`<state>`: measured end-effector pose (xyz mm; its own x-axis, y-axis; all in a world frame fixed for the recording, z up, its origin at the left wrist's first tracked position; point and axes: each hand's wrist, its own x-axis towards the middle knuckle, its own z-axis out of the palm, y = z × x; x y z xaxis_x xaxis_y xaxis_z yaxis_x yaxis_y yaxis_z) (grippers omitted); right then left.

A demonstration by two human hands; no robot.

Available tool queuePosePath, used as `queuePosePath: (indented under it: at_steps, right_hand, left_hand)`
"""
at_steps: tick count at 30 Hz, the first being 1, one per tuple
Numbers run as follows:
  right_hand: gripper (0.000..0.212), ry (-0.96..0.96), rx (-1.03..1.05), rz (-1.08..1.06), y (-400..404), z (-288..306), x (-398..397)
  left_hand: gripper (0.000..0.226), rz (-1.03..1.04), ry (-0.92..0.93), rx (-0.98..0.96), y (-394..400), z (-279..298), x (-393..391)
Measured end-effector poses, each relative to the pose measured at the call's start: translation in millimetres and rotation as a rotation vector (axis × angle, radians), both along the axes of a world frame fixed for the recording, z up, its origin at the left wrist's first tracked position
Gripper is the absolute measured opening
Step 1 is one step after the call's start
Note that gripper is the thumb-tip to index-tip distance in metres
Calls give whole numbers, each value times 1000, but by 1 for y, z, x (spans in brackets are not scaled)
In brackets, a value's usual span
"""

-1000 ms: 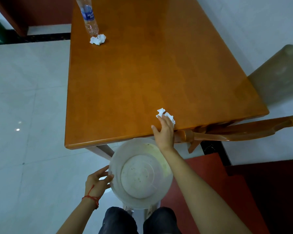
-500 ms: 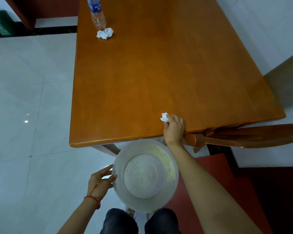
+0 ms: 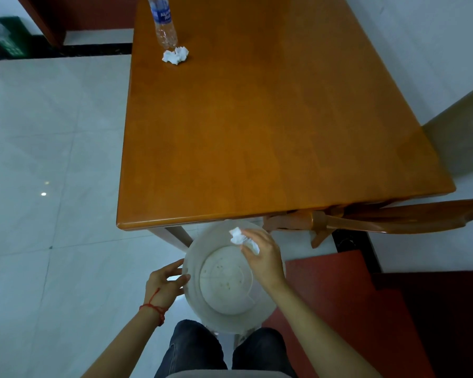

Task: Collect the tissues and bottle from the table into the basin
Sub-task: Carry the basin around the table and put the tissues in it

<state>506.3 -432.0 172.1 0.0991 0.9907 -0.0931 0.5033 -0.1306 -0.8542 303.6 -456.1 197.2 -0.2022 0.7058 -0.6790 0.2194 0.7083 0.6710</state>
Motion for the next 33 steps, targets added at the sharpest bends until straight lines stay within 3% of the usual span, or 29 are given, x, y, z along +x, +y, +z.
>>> queuePosePath:
  at_steps: [5,12,24,33]
  right_hand:
    - [55,-53,-96,138,-25,5,9]
    - [47,-217,-43,85,-46,11,45]
    - [35,50,-315,37,-58,3,44]
    - [34,39,-325,150,-78,11,-8]
  left_hand:
    - [42,35,-2,18,-10,1,-1]
    - [42,128,-12,43,-35,1,-6]
    - [42,336,-41,87,-95,1,-16]
    - [41,462,-57,100,-149,-3,-62]
